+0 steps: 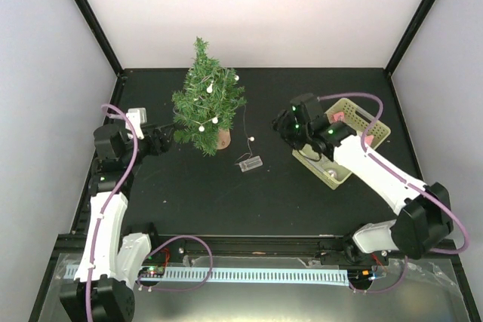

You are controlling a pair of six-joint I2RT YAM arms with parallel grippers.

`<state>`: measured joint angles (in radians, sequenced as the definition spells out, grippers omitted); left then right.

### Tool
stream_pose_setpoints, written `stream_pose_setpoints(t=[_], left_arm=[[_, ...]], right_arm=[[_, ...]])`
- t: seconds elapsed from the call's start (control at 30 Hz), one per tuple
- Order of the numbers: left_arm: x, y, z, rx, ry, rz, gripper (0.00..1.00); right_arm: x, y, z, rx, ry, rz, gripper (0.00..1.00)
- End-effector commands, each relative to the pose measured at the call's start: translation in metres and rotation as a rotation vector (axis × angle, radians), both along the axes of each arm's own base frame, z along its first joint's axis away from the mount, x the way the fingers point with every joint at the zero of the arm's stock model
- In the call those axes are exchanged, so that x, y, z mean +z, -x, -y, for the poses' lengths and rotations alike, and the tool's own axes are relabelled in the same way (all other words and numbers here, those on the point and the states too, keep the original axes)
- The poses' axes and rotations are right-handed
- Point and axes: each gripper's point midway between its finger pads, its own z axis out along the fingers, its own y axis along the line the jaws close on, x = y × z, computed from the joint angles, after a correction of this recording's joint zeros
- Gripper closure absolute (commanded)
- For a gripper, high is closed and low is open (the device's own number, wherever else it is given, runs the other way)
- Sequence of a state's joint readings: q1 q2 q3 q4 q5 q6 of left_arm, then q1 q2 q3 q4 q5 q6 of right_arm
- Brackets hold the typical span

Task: Decorate the small christmas tree
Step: Wrap the decoration item around the Christmas tree.

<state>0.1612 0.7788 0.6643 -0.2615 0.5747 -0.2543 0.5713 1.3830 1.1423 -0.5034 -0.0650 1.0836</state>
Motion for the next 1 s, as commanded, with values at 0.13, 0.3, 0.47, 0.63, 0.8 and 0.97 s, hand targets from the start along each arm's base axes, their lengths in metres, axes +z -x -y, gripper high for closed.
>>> stream_pose_setpoints(t=[0.13, 0.3, 0.47, 0.63, 0.8, 0.97], left_arm=[[0.011, 0.005, 0.002, -0.009, -0.036, 0.059, 0.06], [0.013, 0.007, 0.000, 0.000, -0.046, 0.070, 0.01], [0.016, 0.010, -0.002, 0.017, -0.055, 0.088, 0.01], [0.017, 0.011, -0.002, 0.020, -0.056, 0.091, 0.01], [0.019, 0.011, -0.003, 0.026, -0.053, 0.094, 0.01], [0.019, 0.013, -0.003, 0.025, -0.058, 0.099, 0.01]], right_arm=[[-0.073, 0.068, 0.004, -0.415, -0.058, -0.415, 0.37], [-0.088, 0.066, -0.016, -0.447, -0.069, -0.481, 0.37], [-0.112, 0.058, -0.033, -0.474, -0.044, -0.563, 0.38], [-0.119, 0.044, -0.045, -0.497, -0.038, -0.573, 0.39], [-0.133, 0.041, -0.061, -0.495, -0.034, -0.641, 0.39], [-0.144, 0.043, -0.062, -0.525, -0.018, -0.689, 0.40]])
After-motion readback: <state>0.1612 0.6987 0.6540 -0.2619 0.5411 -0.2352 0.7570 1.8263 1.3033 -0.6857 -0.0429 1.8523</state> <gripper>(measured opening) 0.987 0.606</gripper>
